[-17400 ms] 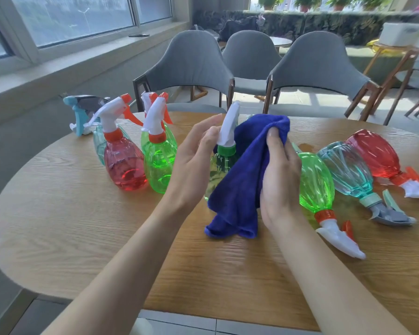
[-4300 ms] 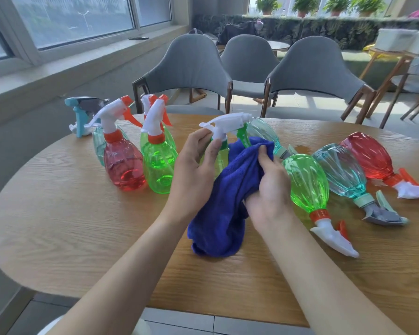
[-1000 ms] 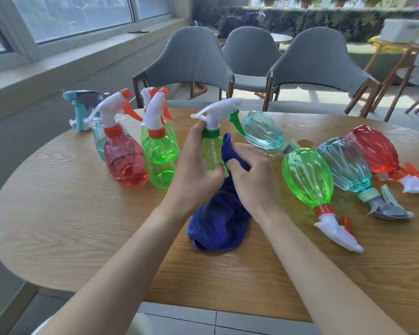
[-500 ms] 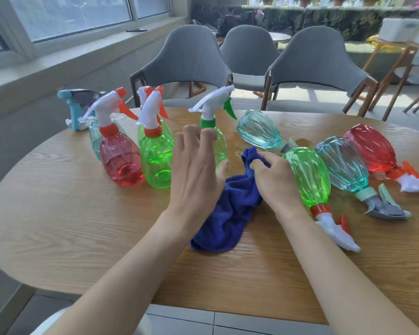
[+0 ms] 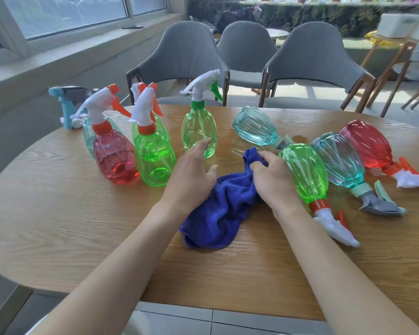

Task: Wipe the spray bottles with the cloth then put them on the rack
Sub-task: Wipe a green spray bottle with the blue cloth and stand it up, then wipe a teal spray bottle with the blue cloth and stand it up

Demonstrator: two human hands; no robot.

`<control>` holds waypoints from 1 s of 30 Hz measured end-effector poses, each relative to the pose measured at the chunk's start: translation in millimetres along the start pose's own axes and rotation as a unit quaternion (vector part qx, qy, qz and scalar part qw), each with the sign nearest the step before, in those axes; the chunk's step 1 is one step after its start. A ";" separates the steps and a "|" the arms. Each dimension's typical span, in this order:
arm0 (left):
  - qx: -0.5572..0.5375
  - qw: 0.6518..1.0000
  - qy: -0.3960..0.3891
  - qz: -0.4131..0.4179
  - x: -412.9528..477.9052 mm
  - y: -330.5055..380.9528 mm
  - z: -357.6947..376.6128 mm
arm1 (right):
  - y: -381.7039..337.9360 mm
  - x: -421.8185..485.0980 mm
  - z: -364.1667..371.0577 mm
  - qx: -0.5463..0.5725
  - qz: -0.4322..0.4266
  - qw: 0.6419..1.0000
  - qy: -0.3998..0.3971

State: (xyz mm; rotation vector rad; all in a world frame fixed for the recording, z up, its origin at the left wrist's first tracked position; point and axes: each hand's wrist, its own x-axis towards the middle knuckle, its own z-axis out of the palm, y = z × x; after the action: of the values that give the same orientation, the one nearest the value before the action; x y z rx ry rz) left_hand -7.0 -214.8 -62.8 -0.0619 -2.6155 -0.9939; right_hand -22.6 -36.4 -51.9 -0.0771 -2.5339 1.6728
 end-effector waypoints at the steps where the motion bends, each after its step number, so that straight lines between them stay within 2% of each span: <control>1: 0.000 1.000 -0.002 -0.007 -0.5 1.7 -0.5 | -0.4 0.5 0.3 0.002 0.004 1.000 0.006; 5: -0.009 1.000 -0.010 -0.014 0.2 2.9 0.8 | -1.0 1.8 0.1 0.024 0.014 0.999 0.016; 9: -0.007 0.998 -0.057 0.016 -0.5 5.8 5.1 | -4.3 1.7 -3.2 0.051 0.027 0.998 0.011; 15: 0.077 0.982 -0.159 0.070 19.1 21.8 19.4 | -11.3 6.1 -12.4 0.098 0.007 0.993 0.068; 21: 0.187 0.942 -0.256 0.109 50.5 30.7 51.5 | -13.2 2.9 -14.1 0.089 0.010 0.994 0.056; 24: 0.241 0.931 -0.249 0.114 58.2 31.6 54.9 | -15.4 4.7 -15.7 0.096 0.015 0.994 0.048; 30: 0.242 0.956 -0.155 0.065 70.6 35.3 50.8 | -16.0 6.9 -20.5 0.115 0.030 0.993 0.025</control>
State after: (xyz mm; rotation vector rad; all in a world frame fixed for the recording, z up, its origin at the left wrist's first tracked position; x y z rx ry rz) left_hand -83.0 -160.7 -52.5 -0.2864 -3.0162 -0.2962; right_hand -26.8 -23.3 -28.8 -0.1765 -2.3069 1.9460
